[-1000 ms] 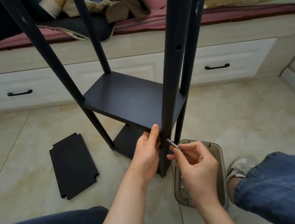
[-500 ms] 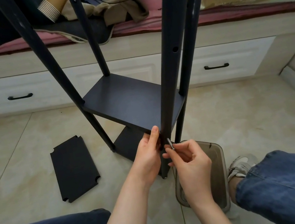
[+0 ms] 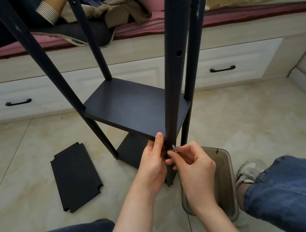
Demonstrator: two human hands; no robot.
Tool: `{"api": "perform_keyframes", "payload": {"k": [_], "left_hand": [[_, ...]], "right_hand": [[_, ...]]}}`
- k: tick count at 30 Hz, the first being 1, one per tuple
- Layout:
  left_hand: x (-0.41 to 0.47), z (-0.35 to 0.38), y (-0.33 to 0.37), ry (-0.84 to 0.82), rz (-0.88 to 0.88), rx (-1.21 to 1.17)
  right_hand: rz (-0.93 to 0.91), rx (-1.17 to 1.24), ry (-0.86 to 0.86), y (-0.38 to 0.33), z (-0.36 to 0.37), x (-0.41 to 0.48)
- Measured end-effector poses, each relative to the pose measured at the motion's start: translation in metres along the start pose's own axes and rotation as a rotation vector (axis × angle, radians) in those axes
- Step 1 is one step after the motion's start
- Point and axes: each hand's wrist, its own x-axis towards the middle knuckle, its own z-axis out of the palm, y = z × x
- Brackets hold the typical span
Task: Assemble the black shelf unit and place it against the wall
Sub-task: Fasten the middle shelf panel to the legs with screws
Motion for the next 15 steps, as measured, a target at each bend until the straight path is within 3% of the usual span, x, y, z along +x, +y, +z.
{"api": "perform_keyframes", "payload": {"k": [12, 15], "left_hand": [[0.0025, -0.0017, -0.0029, 0.005, 0.013, -0.030], [0.0024, -0.0026, -0.0033, 0.004, 0.009, -0.049]], "right_hand": [[0.023, 0.079, 0.032, 0.0003, 0.0047, -0.0005], [0.125, 0.217, 0.041, -0.0031, 0.0042, 0.0013]]}}
